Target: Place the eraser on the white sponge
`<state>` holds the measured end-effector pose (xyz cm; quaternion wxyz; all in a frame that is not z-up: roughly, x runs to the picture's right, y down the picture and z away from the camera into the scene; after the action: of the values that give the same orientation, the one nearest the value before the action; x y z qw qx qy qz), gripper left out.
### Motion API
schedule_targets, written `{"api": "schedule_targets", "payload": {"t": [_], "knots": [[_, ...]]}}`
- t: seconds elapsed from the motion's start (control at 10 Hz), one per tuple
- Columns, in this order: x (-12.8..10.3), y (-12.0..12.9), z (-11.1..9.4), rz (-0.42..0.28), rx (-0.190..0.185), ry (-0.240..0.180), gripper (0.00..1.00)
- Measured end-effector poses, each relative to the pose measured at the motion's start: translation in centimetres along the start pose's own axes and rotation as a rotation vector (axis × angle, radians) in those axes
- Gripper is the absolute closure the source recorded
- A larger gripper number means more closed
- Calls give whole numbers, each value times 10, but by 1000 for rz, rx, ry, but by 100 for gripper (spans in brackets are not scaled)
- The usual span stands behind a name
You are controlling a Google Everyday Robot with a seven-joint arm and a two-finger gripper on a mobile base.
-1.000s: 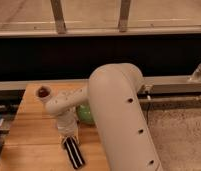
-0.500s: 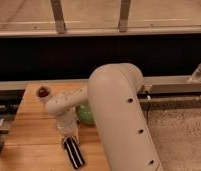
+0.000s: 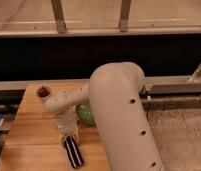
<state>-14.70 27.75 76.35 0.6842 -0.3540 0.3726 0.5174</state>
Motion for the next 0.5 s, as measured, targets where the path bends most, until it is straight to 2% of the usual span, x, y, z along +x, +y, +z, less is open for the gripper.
{"api": "schedule_targets", "payload": {"t": [0.1,0.5], "knots": [[3,-1,-8,0,-1,1,100],[5,0,-10,-7,5,0,100]]}}
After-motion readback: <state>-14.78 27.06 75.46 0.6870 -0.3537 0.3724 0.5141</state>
